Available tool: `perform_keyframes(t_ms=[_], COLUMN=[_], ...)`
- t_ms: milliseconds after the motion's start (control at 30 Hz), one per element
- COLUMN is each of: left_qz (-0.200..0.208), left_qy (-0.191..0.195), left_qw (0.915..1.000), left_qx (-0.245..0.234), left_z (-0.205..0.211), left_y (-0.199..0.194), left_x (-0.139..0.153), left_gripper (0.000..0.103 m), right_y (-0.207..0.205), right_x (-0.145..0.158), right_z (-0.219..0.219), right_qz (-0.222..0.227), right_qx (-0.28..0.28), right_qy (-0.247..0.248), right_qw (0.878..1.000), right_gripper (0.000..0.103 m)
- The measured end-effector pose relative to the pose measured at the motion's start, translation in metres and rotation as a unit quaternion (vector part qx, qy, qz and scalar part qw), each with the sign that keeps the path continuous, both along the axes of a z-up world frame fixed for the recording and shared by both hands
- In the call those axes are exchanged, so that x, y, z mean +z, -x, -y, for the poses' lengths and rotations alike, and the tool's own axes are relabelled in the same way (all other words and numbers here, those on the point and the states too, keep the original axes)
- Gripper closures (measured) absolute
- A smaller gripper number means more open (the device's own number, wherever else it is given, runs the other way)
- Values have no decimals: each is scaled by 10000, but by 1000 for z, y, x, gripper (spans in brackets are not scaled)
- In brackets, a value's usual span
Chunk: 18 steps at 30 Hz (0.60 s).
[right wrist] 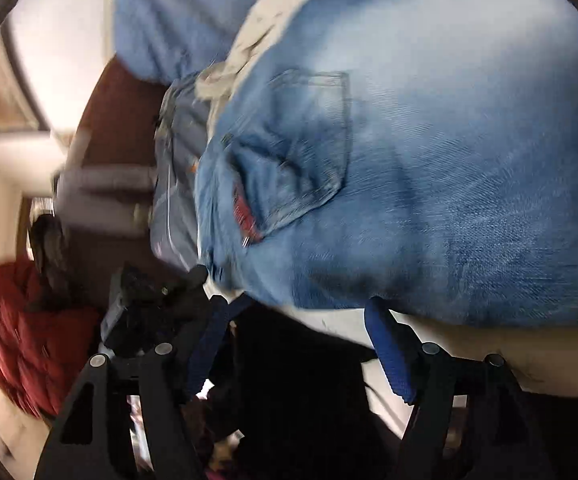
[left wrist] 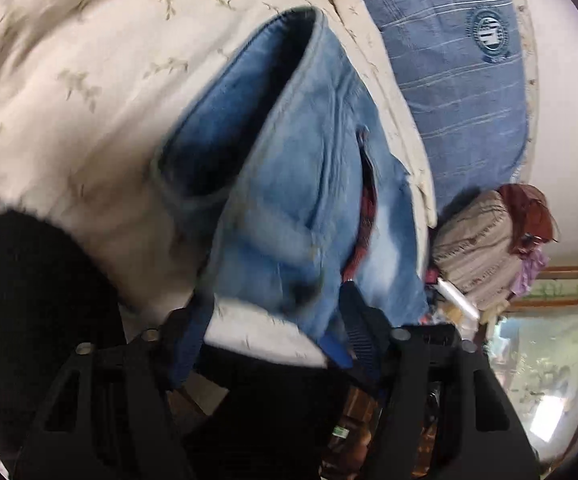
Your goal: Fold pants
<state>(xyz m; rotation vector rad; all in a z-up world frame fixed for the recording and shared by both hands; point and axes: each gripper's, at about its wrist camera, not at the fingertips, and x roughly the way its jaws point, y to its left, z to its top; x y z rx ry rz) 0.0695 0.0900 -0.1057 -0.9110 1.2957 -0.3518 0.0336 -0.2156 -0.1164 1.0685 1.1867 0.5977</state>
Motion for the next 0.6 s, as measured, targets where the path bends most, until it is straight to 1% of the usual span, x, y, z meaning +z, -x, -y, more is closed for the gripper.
perform_keyframes(t_ms=[33, 67, 100, 167, 200, 233, 267, 300, 333, 367, 400, 433, 467, 500, 533, 567, 600], left_qz=[-7, 28, 108, 281, 463, 671, 861, 963, 925, 716, 404, 130, 10, -13, 37, 117, 232], left_qy=[36, -48, -131, -129, -130, -219, -359, -468, -627, -765, -858, -771, -646, -426, -394, -442, -548], left_qw=[10000, 10000, 9998, 9995, 9988, 9975, 9956, 9942, 9937, 9945, 9955, 9969, 9979, 9991, 9992, 9989, 9982], left_qx=[-15, -74, -103, -99, -93, -71, -36, -9, -2, -33, -69, -77, -50, 31, 59, 48, 25], left_z=[0, 0, 0, -3, -5, -7, -9, -11, -13, -13, -12, -11, -12, -16, -19, -20, -21], left_y=[-6, -13, -18, -22, -21, -19, -15, -12, -10, -12, -14, -16, -16, -13, -10, -8, -5], left_x=[3, 8, 15, 29, 38, 47, 53, 53, 45, 32, 14, -1, -8, -12, -8, -2, 7], left_gripper=[74, 80, 82, 85, 85, 85, 85, 85, 85, 85, 85, 86, 87, 87, 85, 84, 83], right_y=[-2, -5, -7, -7, -6, -4, -4, -4, -5, -8, -7, -6, -5, -2, 3, 7, 13], right_x=[-2, -2, 1, 18, 30, 40, 45, 42, 33, 21, 7, -4, -9, -8, -2, 8, 20], right_z=[1, 2, 2, 4, 5, 4, -1, -6, -12, -19, -21, -21, -19, -16, -9, 1, 15], right_qz=[-18, 23, 113, 509, 765, 968, 1069, 1005, 822, 563, 263, 49, -36, -35, 45, 195, 365], right_qx=[-101, -132, -152, -335, -396, -392, -298, -172, -29, 136, 241, 295, 243, 146, 36, -66, -183], right_qy=[-163, -137, -25, -15, -19, 3, 54, 135, 203, 290, 426, 475, 442, 379, 276, 242, 313], right_qw=[9998, 9998, 9998, 9981, 9963, 9945, 9938, 9947, 9964, 9979, 9985, 9984, 9987, 9992, 9996, 9995, 9987], right_gripper=[47, 80, 95, 97, 97, 97, 97, 97, 93, 93, 93, 93, 92, 90, 89, 87, 84])
